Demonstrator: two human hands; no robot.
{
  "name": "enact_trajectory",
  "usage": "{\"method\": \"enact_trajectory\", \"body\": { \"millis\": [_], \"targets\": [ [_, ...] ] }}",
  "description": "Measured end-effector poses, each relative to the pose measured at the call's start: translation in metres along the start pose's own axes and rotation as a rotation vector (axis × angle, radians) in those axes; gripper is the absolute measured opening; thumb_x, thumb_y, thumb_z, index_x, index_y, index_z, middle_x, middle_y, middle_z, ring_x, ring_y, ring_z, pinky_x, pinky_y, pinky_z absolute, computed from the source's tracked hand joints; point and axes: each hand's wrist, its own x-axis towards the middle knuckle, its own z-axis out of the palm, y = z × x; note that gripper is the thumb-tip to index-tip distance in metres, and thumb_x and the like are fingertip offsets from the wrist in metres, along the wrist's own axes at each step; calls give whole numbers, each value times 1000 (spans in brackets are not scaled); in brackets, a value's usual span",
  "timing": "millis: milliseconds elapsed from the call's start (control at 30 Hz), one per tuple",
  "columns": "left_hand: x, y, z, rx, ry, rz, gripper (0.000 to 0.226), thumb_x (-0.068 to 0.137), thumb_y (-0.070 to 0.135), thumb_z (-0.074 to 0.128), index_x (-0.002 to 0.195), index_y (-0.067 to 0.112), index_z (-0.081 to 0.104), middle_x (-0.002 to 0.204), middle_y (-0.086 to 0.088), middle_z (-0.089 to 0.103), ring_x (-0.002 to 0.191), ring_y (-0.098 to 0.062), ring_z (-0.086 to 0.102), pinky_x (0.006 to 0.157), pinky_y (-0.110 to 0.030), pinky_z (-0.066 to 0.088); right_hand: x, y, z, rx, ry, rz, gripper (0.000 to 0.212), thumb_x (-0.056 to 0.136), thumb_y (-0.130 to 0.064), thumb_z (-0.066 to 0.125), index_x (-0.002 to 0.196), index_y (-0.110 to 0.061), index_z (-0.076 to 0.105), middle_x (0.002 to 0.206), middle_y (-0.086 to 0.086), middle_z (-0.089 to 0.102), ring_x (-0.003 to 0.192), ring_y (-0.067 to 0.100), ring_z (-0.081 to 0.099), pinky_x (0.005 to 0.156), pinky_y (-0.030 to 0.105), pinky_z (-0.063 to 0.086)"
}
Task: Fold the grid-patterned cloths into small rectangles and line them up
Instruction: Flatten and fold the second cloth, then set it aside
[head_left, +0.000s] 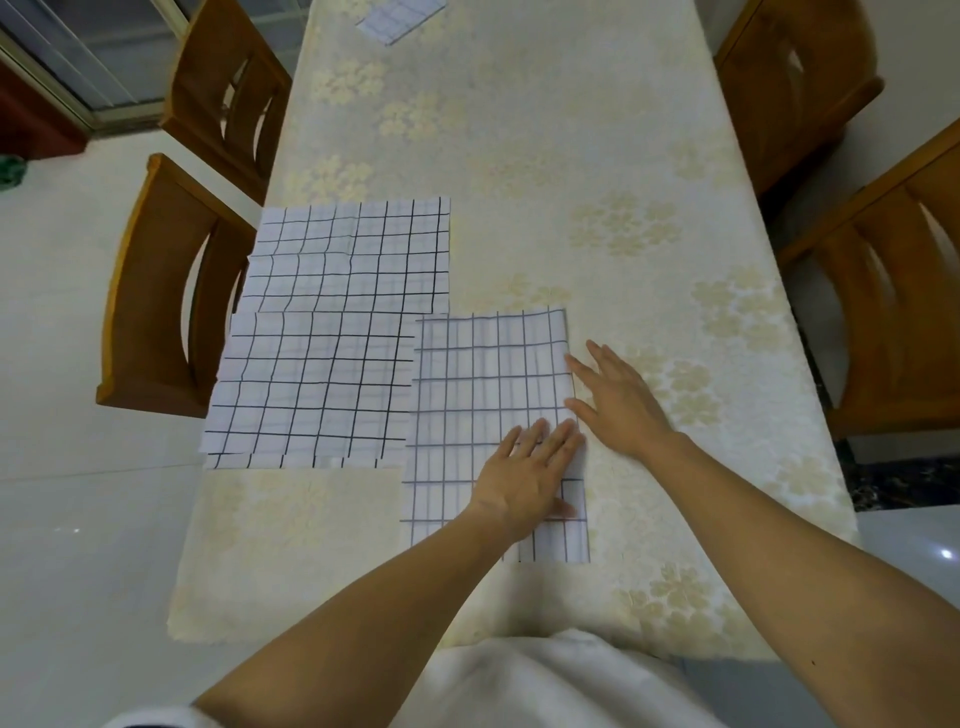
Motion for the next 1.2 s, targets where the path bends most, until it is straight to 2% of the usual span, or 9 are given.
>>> {"method": "enact_trajectory", "body": {
  "millis": [167, 367, 600, 667, 733, 833, 1000, 1200],
  "targets": [
    [6, 5, 3, 33, -8, 5, 86, 101, 62, 32, 159, 20, -14, 165, 2, -22, 154, -25, -16, 120, -41, -14, 1, -3, 0, -53, -22, 4, 67, 101, -48, 45, 158, -35, 13, 167, 5, 1, 153, 25, 2, 124, 44, 12],
    [4, 4, 4, 12, -25, 3, 87, 100, 60, 37, 160, 18, -10, 167, -1, -17, 154, -27, -13, 124, -44, -9, 4, -5, -1, -122, -49, 16, 66, 100, -55, 40, 158, -38, 12, 167, 3, -6, 153, 25, -3, 124, 44, 8],
    [6, 7, 3, 21, -39, 4, 93, 99, 59, 43, 159, 17, -14, 167, -1, -20, 154, -27, -16, 123, -44, -10, 16, -12, -9, -245, -109, -18, 67, 100, -58, 36, 158, -39, 8, 165, -10, -16, 151, 33, -15, 123, 48, 2],
    [6, 8, 2, 7, -49, -1, 93, 99, 58, 44, 159, 17, -14, 166, 0, -21, 154, -27, -16, 123, -44, -9, 20, -14, -12, -272, -81, -115, 66, 101, -54, 39, 158, -35, 10, 165, -14, -12, 152, 34, -13, 124, 48, 2],
    [7, 8, 2, -16, -58, -13, 95, 99, 58, 46, 159, 17, -15, 166, 0, -21, 154, -26, -16, 123, -44, -9, 24, -15, -16, -260, -60, -179, 64, 102, -49, 42, 158, -29, 16, 166, -12, 2, 153, 30, -5, 124, 45, 2],
    [10, 8, 2, -39, -75, -23, 98, 98, 58, 49, 158, 18, -17, 166, 0, -22, 153, -26, -18, 123, -45, -11, 26, -12, -19, -259, -55, -170, 62, 103, -47, 42, 157, -24, 23, 165, -6, 17, 153, 25, 5, 124, 41, 2],
    [13, 7, 3, -84, -87, -38, 102, 96, 57, 52, 157, 18, -20, 165, 2, -24, 152, -24, -21, 122, -43, -12, 30, 0, -14, -268, -139, -129, 67, 102, -56, 31, 159, -28, 8, 166, -11, 1, 154, 20, -4, 124, 42, 0],
    [14, 11, 4, -140, -85, -81, 107, 93, 55, 59, 157, 21, -20, 164, 7, -26, 153, -22, -21, 123, -44, -11, 56, 6, -29, -285, -173, -80, 71, 99, -63, 26, 158, -34, -1, 164, -17, -8, 153, 23, -9, 123, 48, -1]
  ]
}}
